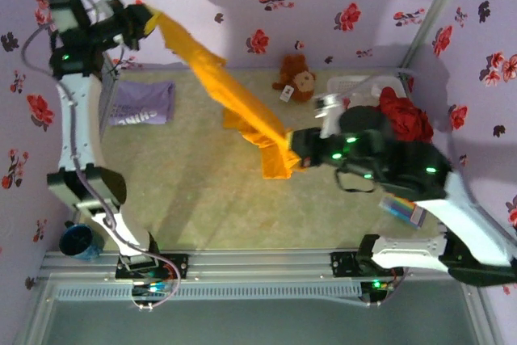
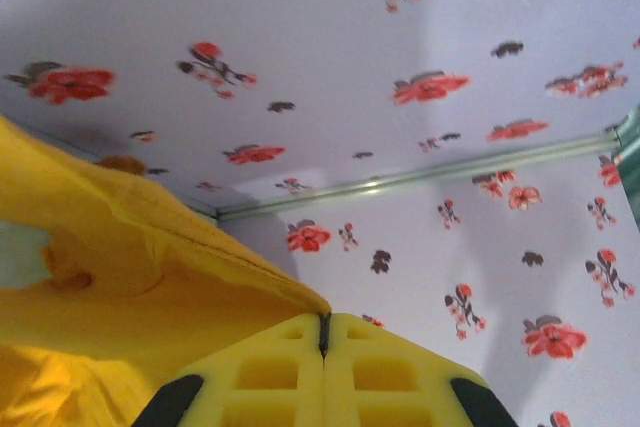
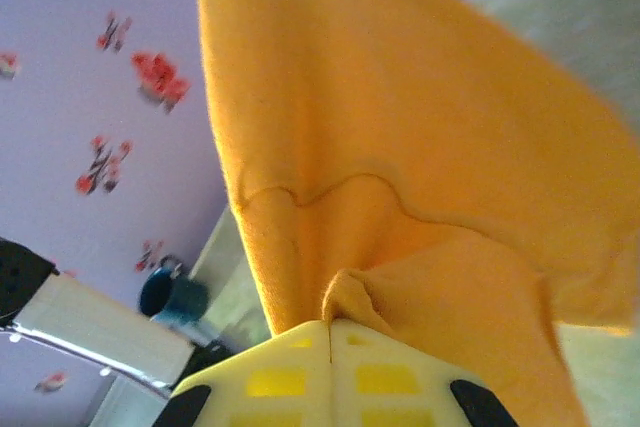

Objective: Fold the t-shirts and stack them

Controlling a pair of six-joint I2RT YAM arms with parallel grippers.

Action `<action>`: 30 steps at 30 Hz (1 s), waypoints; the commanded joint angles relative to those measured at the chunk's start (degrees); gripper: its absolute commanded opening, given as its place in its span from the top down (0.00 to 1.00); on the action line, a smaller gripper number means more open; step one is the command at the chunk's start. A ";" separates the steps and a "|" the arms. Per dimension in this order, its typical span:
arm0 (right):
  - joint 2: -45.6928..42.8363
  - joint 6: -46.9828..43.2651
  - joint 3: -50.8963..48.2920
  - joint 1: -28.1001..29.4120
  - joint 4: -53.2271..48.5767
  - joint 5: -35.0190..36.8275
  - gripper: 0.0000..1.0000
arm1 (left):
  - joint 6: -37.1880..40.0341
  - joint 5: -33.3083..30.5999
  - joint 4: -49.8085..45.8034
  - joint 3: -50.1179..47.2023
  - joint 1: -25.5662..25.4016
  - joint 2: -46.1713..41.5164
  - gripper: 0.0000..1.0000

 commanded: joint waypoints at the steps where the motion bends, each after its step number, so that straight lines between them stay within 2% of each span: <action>1: 9.52 6.90 -6.48 5.40 17.73 -1.51 1.00 | 8.04 3.68 -4.55 -9.91 5.80 -4.92 1.00; 5: 24.73 10.97 -6.19 8.95 28.01 -8.34 1.00 | 26.71 -2.87 -23.96 -18.22 11.88 -10.01 1.00; 9: 37.68 12.90 -2.84 8.63 31.19 -14.72 1.00 | 33.67 -5.86 -26.85 -29.81 14.42 -13.01 1.00; 11: 43.18 12.26 1.19 7.89 28.86 -18.15 0.79 | 37.47 -8.26 -29.00 -33.18 14.86 -13.28 1.00; 13: 45.02 11.17 3.63 6.98 26.02 -18.47 0.56 | 39.77 -10.05 -30.67 -35.88 15.37 -13.30 1.00; 14: 44.92 10.32 4.48 5.94 24.31 -18.66 0.52 | 40.33 -10.19 -30.34 -37.31 15.82 -13.23 1.00; 18: 42.65 5.52 7.77 -0.50 12.38 -15.35 0.47 | 41.14 -10.36 -29.71 -40.83 16.93 -13.03 1.00; 23: 43.75 -4.83 9.56 -13.93 -1.47 -11.22 0.41 | 40.59 -10.10 -26.38 -42.50 16.91 -12.55 1.00; 26: 46.78 -10.21 9.10 -21.07 -3.64 -11.52 0.39 | 40.74 -9.97 -25.89 -42.78 16.86 -12.30 1.00; 30: 52.54 -16.50 11.10 -27.05 -5.08 -11.01 0.38 | 40.76 -9.88 -25.78 -42.51 16.88 -11.52 1.00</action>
